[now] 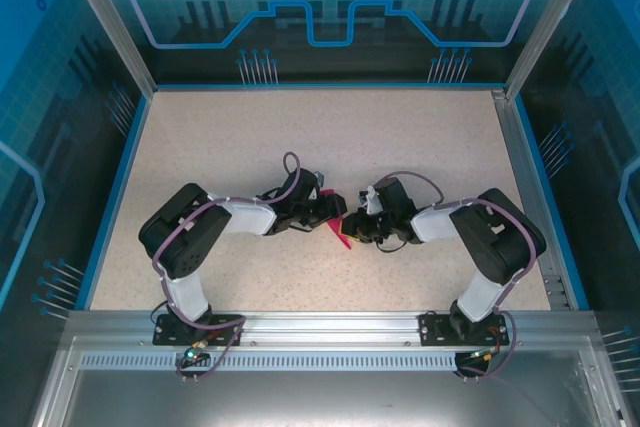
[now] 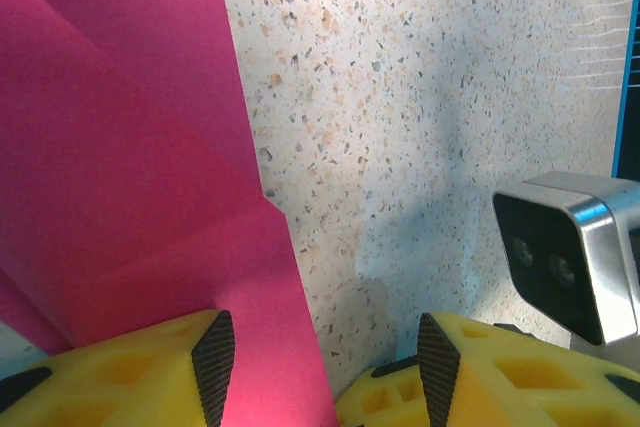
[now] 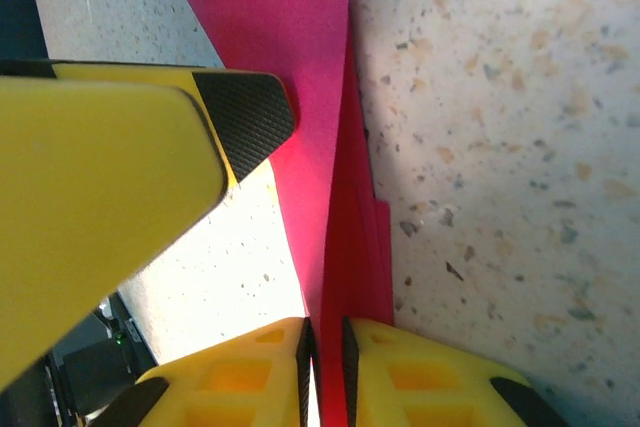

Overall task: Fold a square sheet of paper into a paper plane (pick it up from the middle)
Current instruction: Fold the wing for the fifth time at the center of the table.

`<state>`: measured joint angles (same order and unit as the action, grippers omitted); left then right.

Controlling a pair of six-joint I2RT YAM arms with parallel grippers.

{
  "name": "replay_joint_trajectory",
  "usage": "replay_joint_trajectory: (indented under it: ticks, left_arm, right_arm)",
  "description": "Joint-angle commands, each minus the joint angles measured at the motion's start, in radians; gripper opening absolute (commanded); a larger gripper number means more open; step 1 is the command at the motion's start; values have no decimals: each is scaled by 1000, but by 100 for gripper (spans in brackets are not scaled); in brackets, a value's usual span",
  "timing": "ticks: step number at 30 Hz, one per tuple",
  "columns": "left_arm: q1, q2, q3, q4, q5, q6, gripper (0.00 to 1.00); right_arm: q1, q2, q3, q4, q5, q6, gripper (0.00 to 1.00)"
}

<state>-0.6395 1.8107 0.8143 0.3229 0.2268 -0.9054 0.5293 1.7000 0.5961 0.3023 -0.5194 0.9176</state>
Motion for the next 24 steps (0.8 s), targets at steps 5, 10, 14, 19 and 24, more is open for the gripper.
replay_joint_trajectory:
  ticks: [5, 10, 14, 19, 24]
  left_arm:
    - [1, 48, 7, -77, 22, 38, 55]
    - [3, 47, 6, -77, 21, 36, 55]
    - [1, 45, 5, -81, 21, 35, 55]
    - [1, 43, 8, -90, 21, 37, 55]
    - [2, 43, 13, -96, 20, 40, 55]
  right_arm:
    - [0, -19, 22, -121, -6, -50, 12]
    - [0, 13, 33, -171, -30, -89, 7]
    - [1, 34, 32, -226, 20, -101, 6]
    - [3, 3, 30, -266, 38, -125, 8]
    - [3, -47, 32, -302, 28, -145, 11]
